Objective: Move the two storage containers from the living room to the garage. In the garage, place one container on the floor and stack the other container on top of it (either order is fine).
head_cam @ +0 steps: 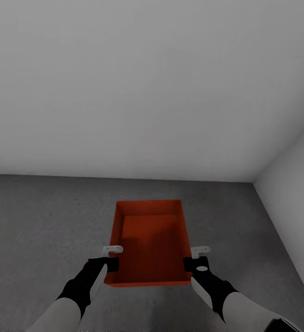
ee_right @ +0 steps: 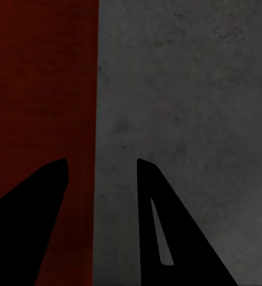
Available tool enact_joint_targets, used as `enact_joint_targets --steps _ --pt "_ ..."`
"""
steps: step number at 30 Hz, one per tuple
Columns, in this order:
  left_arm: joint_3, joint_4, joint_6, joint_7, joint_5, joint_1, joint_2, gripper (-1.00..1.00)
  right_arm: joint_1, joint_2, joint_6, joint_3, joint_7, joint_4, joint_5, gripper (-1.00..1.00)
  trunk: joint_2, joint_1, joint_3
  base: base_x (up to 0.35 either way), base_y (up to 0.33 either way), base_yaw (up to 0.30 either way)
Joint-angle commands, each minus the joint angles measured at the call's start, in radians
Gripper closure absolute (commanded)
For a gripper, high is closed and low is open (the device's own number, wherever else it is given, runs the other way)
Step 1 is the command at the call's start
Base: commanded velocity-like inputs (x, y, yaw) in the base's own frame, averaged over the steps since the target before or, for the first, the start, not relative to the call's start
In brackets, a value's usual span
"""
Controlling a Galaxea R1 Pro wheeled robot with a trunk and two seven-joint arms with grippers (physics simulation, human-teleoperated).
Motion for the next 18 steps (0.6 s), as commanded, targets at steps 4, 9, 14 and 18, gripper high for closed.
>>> enact_joint_targets --steps 4,9,14,18 --pt "0.005 -0.004 -0.002 0.033 -0.032 0.000 -0.001 1.00 -0.001 0.016 0.005 0.000 -0.008 -0.002 -0.019 1.00 -0.001 0.000 -0.007 0.000 0.000 0.000" --pt "0.006 -0.004 -0.002 0.033 -0.032 0.000 -0.001 1.00 -0.001 0.016 0.005 0.000 -0.008 -0.002 -0.019 1.00 -0.001 0.000 -0.015 0.000 0.000 0.000" --pt "0.007 -0.005 -0.002 0.033 -0.032 0.000 -0.002 1.00 -0.001 0.016 0.005 0.000 -0.008 -0.002 -0.019 1.00 -0.001 0.000 -0.022 0.000 0.000 0.000" --pt "0.007 -0.006 -0.002 0.033 -0.032 0.000 -0.003 1.00 -0.001 0.016 0.005 0.000 -0.008 -0.002 -0.019 1.00 -0.001 0.000 -0.024 0.000 0.000 0.000"
